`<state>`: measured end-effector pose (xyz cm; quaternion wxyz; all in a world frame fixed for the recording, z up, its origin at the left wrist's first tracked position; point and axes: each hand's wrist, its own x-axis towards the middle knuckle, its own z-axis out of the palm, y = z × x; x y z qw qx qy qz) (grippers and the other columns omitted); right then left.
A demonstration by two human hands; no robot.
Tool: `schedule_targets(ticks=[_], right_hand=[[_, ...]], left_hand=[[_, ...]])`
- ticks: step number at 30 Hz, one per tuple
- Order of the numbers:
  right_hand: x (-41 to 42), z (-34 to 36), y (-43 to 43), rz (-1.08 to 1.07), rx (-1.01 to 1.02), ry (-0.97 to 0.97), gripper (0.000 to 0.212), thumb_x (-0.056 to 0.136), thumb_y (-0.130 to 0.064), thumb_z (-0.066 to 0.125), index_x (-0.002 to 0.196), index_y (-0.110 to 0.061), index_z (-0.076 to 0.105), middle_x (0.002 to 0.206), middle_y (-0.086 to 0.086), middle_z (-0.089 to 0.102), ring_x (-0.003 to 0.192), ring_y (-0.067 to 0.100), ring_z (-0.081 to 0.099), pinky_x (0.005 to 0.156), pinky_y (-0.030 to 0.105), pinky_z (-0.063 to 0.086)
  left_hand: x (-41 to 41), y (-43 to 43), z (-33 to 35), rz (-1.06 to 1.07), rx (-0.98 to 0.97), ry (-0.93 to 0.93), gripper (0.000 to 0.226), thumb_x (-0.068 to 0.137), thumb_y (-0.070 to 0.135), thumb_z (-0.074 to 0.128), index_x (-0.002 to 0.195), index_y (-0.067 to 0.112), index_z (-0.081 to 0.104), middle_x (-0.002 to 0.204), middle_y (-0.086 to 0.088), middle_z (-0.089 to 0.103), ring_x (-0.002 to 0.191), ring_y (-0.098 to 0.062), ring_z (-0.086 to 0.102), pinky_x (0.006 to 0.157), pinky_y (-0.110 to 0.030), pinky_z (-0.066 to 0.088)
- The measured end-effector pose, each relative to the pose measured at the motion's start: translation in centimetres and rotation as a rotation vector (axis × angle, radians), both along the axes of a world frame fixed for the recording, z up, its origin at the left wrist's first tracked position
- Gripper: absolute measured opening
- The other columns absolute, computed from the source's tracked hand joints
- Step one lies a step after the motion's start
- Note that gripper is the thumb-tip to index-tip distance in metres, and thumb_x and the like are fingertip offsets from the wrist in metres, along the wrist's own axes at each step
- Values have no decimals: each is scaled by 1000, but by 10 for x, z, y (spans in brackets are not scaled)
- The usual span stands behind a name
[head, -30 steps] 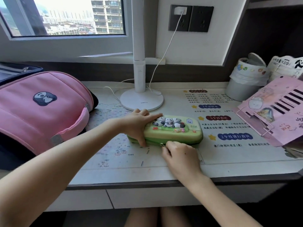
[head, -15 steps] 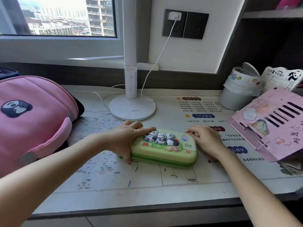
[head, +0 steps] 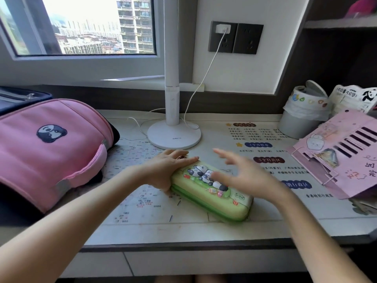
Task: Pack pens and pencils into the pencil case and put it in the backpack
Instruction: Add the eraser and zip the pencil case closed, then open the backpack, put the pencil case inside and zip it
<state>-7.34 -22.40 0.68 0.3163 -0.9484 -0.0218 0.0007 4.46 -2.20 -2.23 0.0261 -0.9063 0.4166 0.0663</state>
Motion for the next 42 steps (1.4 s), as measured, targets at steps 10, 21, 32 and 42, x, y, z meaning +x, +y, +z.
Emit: schedule_targets(ticks=[10,21,32,42], right_hand=[[20,-37,-5,-142,-473,39,91,66,-71,57,142,-47,12,135,2,40,117,25,44,96,42,39],[59,-27,83,-218,-215,-139,44,90,-35,53,128,-12,53,126,10,57,111,26,55,90,34,44],[119,-32,276,-110,857,261,51,75,-10,57,123,-8,39,118,6,51,95,24,60,46,25,46],[48,-37,167,-103,587,238,40,73,-5,50,112,1,44,96,18,55,62,26,56,42,25,45]], left_hand=[[-12,64,23,264,-19,-253,71,85,40,57,142,43,15,154,-3,17,141,-26,14,112,-61,11],[-6,177,40,953,-1,-567,82,76,70,40,143,26,22,153,-22,12,141,-38,8,107,-66,-3],[-17,233,57,1075,-139,-560,68,79,68,35,137,32,33,146,-16,31,135,-36,27,108,-63,6],[-85,165,43,754,-459,-509,83,56,69,23,126,34,49,138,-13,41,128,-29,35,106,-39,18]])
